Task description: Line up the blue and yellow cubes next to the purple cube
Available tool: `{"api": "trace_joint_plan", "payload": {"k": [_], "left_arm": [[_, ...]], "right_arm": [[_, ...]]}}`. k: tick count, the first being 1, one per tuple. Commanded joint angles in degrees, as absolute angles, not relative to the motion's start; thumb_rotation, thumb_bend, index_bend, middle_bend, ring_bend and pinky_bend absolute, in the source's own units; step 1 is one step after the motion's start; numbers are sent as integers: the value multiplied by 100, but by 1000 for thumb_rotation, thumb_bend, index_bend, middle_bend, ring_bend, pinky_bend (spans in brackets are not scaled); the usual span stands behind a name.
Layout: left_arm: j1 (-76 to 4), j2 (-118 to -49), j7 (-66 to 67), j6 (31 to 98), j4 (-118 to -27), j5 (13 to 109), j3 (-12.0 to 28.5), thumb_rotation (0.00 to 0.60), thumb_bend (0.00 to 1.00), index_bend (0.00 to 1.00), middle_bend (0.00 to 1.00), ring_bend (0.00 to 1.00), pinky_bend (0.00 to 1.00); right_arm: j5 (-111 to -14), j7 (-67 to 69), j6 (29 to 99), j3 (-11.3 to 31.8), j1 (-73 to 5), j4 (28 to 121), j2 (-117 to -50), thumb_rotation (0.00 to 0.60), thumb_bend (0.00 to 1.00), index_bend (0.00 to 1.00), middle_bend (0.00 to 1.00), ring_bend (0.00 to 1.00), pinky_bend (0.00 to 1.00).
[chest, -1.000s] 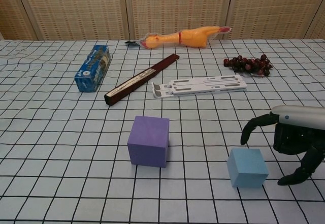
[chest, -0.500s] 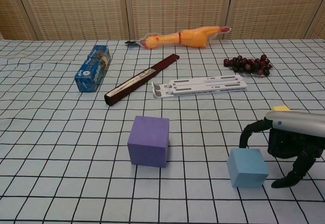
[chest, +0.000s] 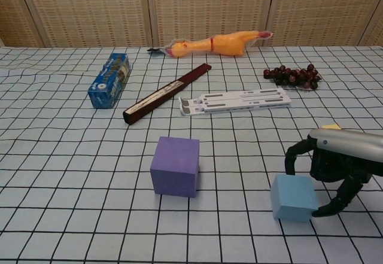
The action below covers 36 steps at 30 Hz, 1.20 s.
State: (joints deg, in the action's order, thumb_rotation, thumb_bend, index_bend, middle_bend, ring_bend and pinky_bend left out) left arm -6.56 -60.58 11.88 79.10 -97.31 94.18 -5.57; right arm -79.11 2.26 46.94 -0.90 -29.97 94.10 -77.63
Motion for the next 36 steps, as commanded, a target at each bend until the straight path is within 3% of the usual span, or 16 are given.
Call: {"api": "trace_joint_plan", "payload": {"k": [1, 16, 36], "left_arm": [[-656, -6058, 1192, 7907, -9731, 9417, -558, 600, 436, 311, 324, 303, 587], [-655, -6066, 1240, 7891, -9735, 9397, -553, 600, 437, 312, 325, 302, 586], [-643, -6064, 1251, 7934, -9733, 9436, -552, 600, 436, 313, 325, 303, 587]], "right_arm": [[-7948, 275, 4726, -102, -2992, 9372, -7782, 600, 0, 539, 966, 881, 1000], [-8059, 783, 4881, 118, -3108, 8999, -8164, 600, 0, 564, 966, 881, 1000], [-7928, 1304, 4556, 424, -3554, 8446, -8797, 600, 0, 581, 966, 881, 1000]]}}
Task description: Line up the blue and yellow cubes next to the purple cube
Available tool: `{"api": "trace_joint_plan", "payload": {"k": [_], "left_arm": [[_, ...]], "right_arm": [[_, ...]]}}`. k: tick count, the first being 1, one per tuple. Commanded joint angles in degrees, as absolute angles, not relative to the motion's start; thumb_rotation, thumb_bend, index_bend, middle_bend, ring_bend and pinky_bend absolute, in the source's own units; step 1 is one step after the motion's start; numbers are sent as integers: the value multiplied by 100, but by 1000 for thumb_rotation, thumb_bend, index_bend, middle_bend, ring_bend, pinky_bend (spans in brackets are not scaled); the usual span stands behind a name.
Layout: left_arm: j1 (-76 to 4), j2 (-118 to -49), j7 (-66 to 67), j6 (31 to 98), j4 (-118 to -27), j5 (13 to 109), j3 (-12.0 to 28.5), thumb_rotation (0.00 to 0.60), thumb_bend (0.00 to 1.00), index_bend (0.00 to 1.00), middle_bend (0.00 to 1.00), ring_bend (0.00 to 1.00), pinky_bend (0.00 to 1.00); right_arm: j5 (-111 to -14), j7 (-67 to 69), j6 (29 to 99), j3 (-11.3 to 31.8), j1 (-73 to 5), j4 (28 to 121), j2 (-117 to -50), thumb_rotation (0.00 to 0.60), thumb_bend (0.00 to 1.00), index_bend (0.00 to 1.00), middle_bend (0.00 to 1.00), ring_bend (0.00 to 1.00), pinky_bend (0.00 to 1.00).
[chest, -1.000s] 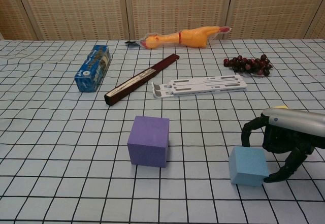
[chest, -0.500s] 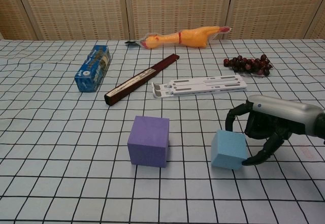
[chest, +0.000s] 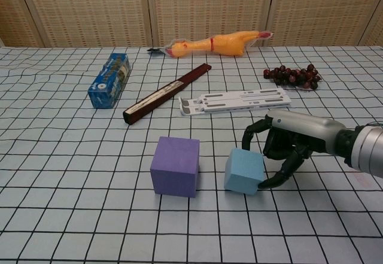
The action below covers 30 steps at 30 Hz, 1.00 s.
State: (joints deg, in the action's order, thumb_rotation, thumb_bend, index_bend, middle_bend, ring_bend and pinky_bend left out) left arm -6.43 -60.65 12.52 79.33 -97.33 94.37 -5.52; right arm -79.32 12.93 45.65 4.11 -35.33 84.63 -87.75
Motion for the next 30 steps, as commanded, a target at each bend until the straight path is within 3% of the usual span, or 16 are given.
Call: {"api": "trace_joint_plan", "payload": {"k": [1, 30], "left_arm": [[-643, -6065, 1249, 7934, -9735, 9433, -550, 600, 437, 313, 326, 303, 587], [-631, -6052, 1274, 7974, -9760, 9523, -573, 600, 436, 312, 326, 302, 587]], "right_arm": [[-7923, 1310, 4556, 431, -3564, 8436, -8811, 600, 0, 582, 966, 881, 1000], [-7926, 1813, 4333, 526, -3943, 7888, -9357, 600, 0, 601, 970, 883, 1000]]}}
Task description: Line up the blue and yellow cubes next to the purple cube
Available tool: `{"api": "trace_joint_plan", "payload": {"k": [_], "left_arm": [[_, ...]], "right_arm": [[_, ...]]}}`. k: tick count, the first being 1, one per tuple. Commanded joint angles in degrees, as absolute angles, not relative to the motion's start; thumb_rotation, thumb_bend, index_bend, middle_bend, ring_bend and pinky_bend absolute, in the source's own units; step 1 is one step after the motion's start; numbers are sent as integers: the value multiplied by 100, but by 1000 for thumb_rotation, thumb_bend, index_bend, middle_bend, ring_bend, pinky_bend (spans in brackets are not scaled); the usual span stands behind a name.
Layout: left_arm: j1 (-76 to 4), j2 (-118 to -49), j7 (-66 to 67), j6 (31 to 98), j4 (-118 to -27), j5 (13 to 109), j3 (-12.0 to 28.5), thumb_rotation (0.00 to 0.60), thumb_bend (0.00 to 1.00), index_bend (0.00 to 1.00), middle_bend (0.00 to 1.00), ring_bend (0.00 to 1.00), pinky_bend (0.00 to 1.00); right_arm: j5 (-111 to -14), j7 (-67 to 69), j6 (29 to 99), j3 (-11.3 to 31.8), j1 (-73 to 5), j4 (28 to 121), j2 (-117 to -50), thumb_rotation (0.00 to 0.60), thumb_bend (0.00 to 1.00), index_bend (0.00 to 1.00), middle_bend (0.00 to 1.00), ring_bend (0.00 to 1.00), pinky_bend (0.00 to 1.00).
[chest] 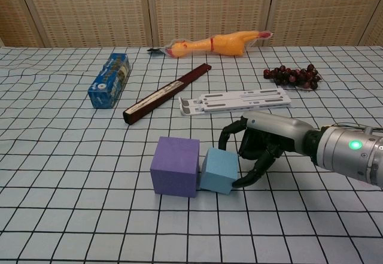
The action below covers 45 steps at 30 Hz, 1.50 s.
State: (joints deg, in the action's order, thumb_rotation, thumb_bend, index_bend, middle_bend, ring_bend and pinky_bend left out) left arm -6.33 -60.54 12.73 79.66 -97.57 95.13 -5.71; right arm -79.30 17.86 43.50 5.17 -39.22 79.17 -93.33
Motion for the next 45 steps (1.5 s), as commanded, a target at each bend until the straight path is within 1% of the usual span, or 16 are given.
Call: {"api": "trace_joint_plan", "payload": {"k": [1, 14, 24, 31, 37, 40, 43, 44, 45], "left_arm": [[-627, -6050, 1273, 7983, -9762, 9532, -577, 600, 436, 312, 326, 303, 587], [-627, -6041, 1252, 7984, -9765, 9554, -582, 600, 436, 312, 326, 302, 586], [-636, -6043, 1248, 7957, -9765, 9545, -582, 600, 436, 312, 327, 302, 587], [-643, -6047, 1260, 7933, -9768, 9537, -585, 600, 437, 312, 333, 303, 587], [-644, -6051, 1283, 7924, -9770, 9542, -591, 600, 436, 313, 335, 310, 586], [-645, -6053, 1286, 7932, -9768, 9547, -586, 600, 436, 312, 335, 314, 587], [-646, -6054, 1290, 7926, -9772, 9548, -589, 600, 436, 312, 336, 314, 586], [-645, -6054, 1291, 7925, -9771, 9548, -591, 600, 436, 312, 336, 314, 586], [-642, -6057, 1299, 7928, -9772, 9549, -592, 600, 436, 312, 335, 314, 586]], "right_arm": [[-7925, 1828, 4328, 529, -3952, 7867, -9373, 600, 0, 602, 970, 883, 1000], [-7948, 2024, 4227, 501, -4064, 7634, -9531, 600, 0, 598, 970, 883, 1000], [-8012, 2107, 4217, 428, -4085, 7644, -9503, 600, 0, 494, 970, 883, 1000], [-8074, 2112, 4289, 387, -4070, 7739, -9395, 600, 0, 410, 970, 883, 1000], [-8110, 2095, 4364, 351, -4041, 7817, -9288, 600, 0, 358, 970, 883, 1000], [-8148, 2087, 4412, 299, -4002, 7933, -9159, 600, 0, 350, 970, 884, 1000], [-8174, 1955, 4505, 230, -3934, 8144, -8983, 600, 0, 364, 970, 885, 1000], [-8162, 1797, 4600, 223, -3890, 8186, -8952, 600, 5, 369, 970, 885, 1000], [-8128, 1389, 4832, 227, -3796, 8176, -8973, 600, 33, 378, 970, 887, 1000]]}}
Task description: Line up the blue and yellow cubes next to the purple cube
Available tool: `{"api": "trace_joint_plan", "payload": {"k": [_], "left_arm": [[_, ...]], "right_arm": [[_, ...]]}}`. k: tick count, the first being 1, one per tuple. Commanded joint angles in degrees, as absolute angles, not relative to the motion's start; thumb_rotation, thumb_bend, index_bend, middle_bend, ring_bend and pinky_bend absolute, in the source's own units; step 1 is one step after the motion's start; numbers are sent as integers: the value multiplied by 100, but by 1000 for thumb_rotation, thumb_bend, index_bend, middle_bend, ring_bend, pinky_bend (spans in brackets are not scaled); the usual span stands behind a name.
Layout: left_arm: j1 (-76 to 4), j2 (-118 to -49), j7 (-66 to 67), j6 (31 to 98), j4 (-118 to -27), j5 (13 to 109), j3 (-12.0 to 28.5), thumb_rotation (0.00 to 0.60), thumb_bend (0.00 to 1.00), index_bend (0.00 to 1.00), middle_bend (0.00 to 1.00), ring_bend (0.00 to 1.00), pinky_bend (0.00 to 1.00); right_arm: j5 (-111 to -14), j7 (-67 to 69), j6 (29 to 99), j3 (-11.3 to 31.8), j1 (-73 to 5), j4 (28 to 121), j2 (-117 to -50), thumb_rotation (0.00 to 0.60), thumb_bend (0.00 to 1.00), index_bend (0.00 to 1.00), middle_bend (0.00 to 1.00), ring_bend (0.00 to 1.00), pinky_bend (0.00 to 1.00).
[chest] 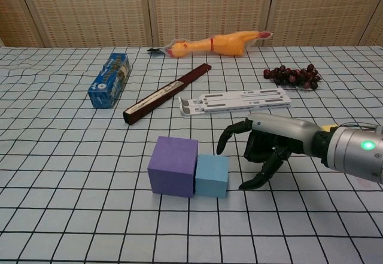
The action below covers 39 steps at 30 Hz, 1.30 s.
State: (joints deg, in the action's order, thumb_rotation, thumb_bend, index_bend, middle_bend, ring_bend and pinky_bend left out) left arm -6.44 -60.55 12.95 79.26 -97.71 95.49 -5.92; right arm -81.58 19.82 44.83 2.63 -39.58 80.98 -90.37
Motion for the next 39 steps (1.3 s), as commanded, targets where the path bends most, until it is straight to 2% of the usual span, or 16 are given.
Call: {"api": "trace_joint_plan", "payload": {"k": [1, 3, 5, 10, 13, 20, 39], "left_arm": [[-641, -6061, 1306, 7931, -9773, 9551, -592, 600, 436, 312, 336, 314, 587], [-642, -6063, 1315, 7929, -9774, 9555, -593, 600, 436, 313, 336, 314, 587], [-646, -6064, 1328, 7924, -9777, 9557, -593, 600, 436, 313, 335, 313, 587], [-646, -6065, 1340, 7924, -9783, 9566, -596, 600, 435, 313, 336, 313, 587], [-642, -6068, 1343, 7925, -9779, 9558, -596, 600, 435, 313, 336, 314, 587], [-651, -6062, 1335, 7917, -9779, 9565, -596, 600, 435, 313, 336, 313, 586], [-648, -6062, 1325, 7929, -9783, 9581, -600, 600, 434, 319, 336, 313, 587]], "right_arm": [[-8112, 807, 5143, 227, -3684, 8114, -9055, 600, 77, 385, 971, 888, 1000], [-8032, 35, 5527, 234, -3523, 8075, -9208, 600, 176, 399, 974, 892, 1000], [-7843, -325, 5562, 228, -3444, 8241, -9239, 600, 252, 416, 979, 896, 1000], [-7028, -118, 4468, 257, -3664, 9152, -8690, 600, 432, 473, 983, 900, 1000], [-6888, -54, 4153, 267, -3788, 9288, -8547, 600, 491, 503, 984, 901, 1000], [-6919, 13, 4115, 251, -3808, 9215, -8611, 600, 510, 522, 985, 901, 1000], [-7761, 1082, 4020, 146, -3848, 8651, -8919, 600, 510, 503, 986, 901, 1000]]}}
